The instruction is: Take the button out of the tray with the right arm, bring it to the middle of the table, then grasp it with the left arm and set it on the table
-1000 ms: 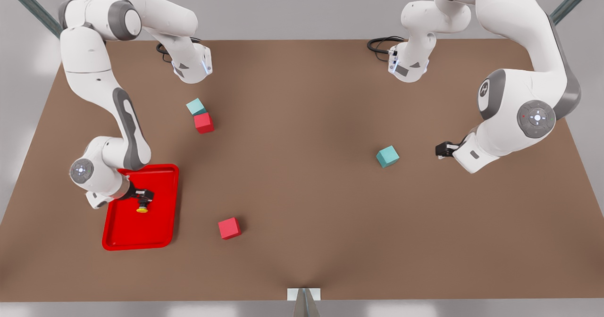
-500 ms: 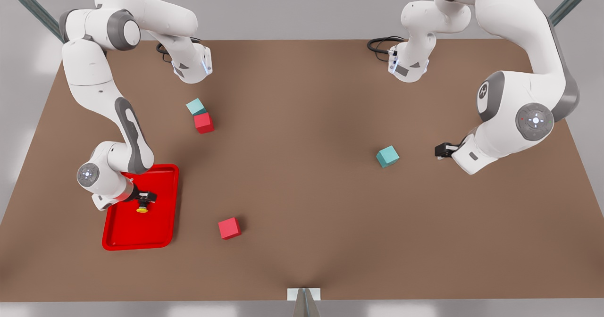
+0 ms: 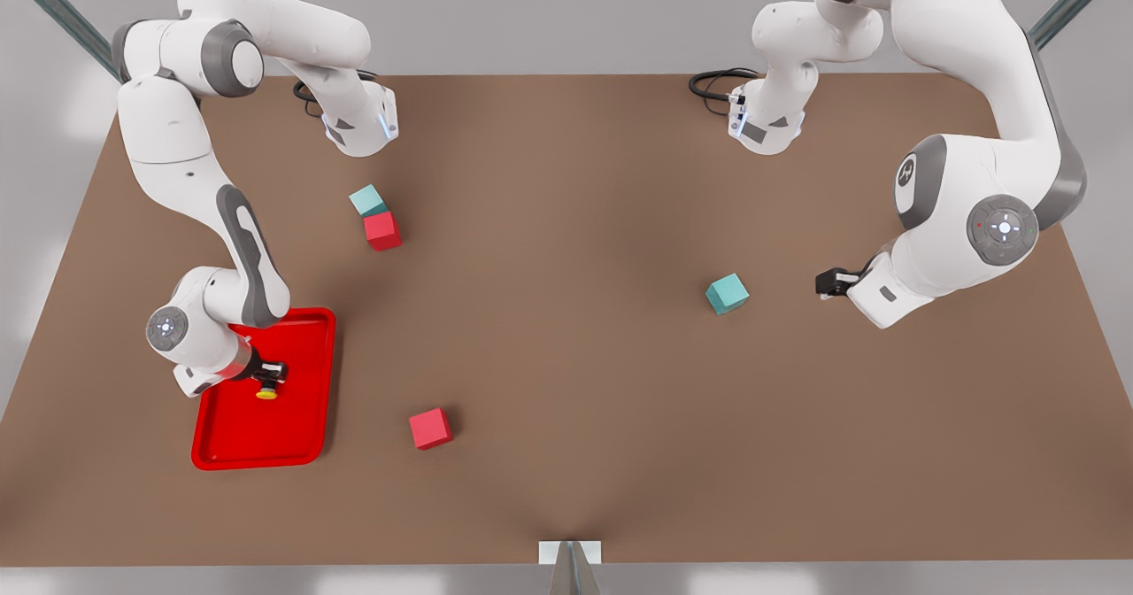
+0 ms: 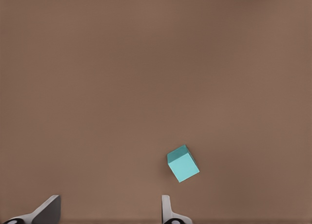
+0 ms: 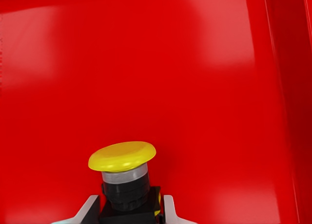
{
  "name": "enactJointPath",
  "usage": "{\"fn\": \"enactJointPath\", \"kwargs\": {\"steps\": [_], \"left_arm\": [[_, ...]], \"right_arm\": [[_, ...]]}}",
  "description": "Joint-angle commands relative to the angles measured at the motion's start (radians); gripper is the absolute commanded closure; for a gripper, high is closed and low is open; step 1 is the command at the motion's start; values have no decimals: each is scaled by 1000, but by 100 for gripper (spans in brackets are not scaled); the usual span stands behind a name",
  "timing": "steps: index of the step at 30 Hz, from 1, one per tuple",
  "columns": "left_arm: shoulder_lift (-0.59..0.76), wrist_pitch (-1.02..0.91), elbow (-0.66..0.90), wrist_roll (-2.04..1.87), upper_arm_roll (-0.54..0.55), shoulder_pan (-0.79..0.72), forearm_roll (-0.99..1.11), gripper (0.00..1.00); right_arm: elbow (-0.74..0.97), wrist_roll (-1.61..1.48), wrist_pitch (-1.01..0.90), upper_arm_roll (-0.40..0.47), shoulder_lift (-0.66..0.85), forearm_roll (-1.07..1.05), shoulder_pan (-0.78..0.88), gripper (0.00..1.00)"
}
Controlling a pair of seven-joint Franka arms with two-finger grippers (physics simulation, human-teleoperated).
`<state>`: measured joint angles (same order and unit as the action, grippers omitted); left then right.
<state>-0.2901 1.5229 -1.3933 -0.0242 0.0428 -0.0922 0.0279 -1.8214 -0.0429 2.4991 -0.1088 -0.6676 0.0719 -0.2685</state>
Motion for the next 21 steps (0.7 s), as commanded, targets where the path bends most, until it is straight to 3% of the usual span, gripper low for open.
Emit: {"fn": "enactJointPath", "kwargs": {"steps": [1,9,21], "left_arm": [[-6,0,0,0,0,0,0,0],[-4,-1,0,0,0,-1,0,0],[-4,0,0,0,0,0,0,0]], "right_arm": [[1,-26,1,0,0,-1,0,41],[1,-26,1,0,-6,-1,5,48],[4,-26,0,0,-10,0,8,48]]}}
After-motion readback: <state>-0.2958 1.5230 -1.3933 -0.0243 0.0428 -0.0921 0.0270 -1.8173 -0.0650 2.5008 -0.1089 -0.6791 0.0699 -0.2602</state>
